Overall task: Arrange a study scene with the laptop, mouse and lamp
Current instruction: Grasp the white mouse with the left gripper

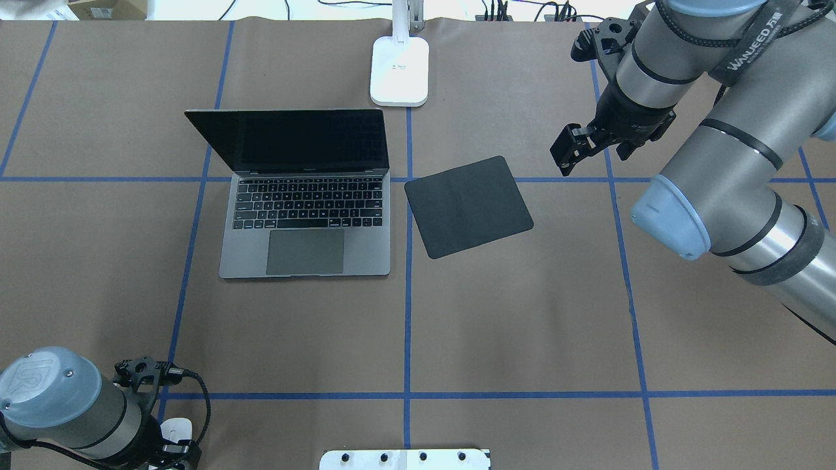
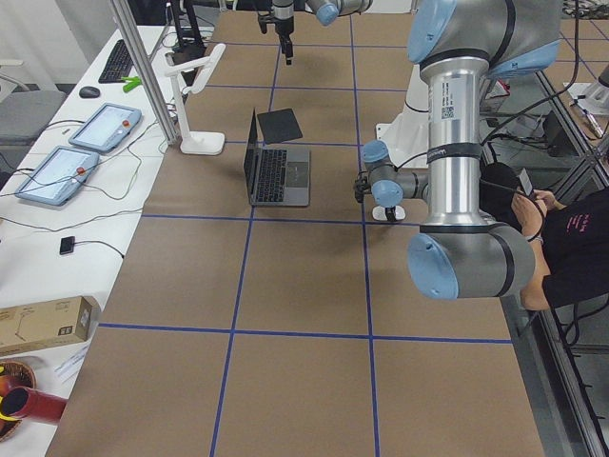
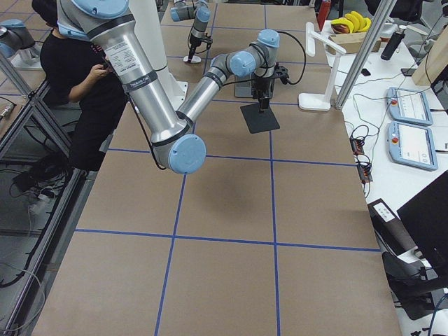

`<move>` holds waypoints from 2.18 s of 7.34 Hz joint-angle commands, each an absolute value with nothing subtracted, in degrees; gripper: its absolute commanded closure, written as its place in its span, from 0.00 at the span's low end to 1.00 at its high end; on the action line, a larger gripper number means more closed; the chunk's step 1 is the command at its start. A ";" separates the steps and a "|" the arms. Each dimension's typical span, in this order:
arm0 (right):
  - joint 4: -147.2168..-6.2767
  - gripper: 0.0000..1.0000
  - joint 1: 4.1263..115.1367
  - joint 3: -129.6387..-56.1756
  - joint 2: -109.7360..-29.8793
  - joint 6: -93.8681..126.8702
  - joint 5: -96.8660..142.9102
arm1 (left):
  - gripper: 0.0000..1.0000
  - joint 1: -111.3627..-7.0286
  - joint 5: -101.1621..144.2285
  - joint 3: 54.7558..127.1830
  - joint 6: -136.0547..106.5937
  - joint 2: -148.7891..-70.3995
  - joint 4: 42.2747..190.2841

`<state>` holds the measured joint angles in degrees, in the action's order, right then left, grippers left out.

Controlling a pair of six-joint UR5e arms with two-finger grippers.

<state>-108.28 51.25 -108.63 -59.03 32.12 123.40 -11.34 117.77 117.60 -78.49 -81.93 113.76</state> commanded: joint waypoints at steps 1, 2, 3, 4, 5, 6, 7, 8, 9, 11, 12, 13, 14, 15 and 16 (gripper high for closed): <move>-108.28 0.01 51.24 -108.63 -59.06 32.08 123.31 | 0.32 -11.42 117.77 117.60 -78.49 -82.09 113.73; -108.28 0.01 51.24 -108.63 -59.06 32.08 123.31 | 0.32 -11.51 117.77 117.68 -78.49 -82.09 113.73; -108.28 0.01 51.15 -108.63 -59.06 32.08 123.31 | 0.32 -11.69 117.69 117.86 -78.49 -82.00 113.73; -108.28 0.01 51.24 -108.55 -59.06 32.08 123.31 | 0.32 -12.04 117.69 118.30 -78.49 -82.09 113.73; -108.28 0.01 51.15 -108.54 -59.06 32.08 123.40 | 0.32 -12.65 117.69 119.34 -78.57 -82.00 113.73; -108.28 0.01 51.15 -108.46 -59.06 32.08 123.40 | 0.32 -13.70 117.51 120.14 -78.49 -82.09 113.73; -108.19 0.01 51.15 -108.20 -59.06 32.08 123.40 | 0.32 -14.75 117.51 121.10 -78.49 -82.09 113.82; -108.19 0.01 51.15 -108.02 -59.06 32.08 123.40 | 0.33 -15.46 117.42 121.03 -77.79 -82.18 113.82; -108.19 0.01 51.15 -107.93 -59.06 31.99 123.40 | 0.33 -16.16 117.33 121.03 -76.22 -82.79 113.82; -108.19 0.01 51.15 -107.93 -59.06 32.08 123.40 | 0.33 -17.13 117.16 121.29 -76.29 -83.14 113.82; -108.19 0.01 51.15 -107.93 -59.06 32.08 123.40 | 0.33 -18.70 117.16 122.25 -76.20 -83.14 113.91; -108.19 0.01 51.15 -107.93 -59.06 32.08 123.40 | 0.33 -19.59 117.16 123.56 -76.20 -83.23 113.99; -108.19 0.01 51.15 -107.93 -59.15 32.08 123.31 | 0.33 -20.90 117.07 124.36 -76.20 -85.23 113.99; -108.19 0.01 51.15 -107.84 -59.24 31.99 123.31 | 0.34 -21.96 115.24 124.37 -76.20 -88.56 113.99; -108.19 0.01 51.15 -107.93 -59.41 31.99 123.40 | 0.34 -22.06 113.14 124.02 -76.20 -91.90 113.91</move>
<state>-108.19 51.15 -107.89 -59.24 32.03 123.34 -21.41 115.33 124.11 -76.20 -88.03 113.97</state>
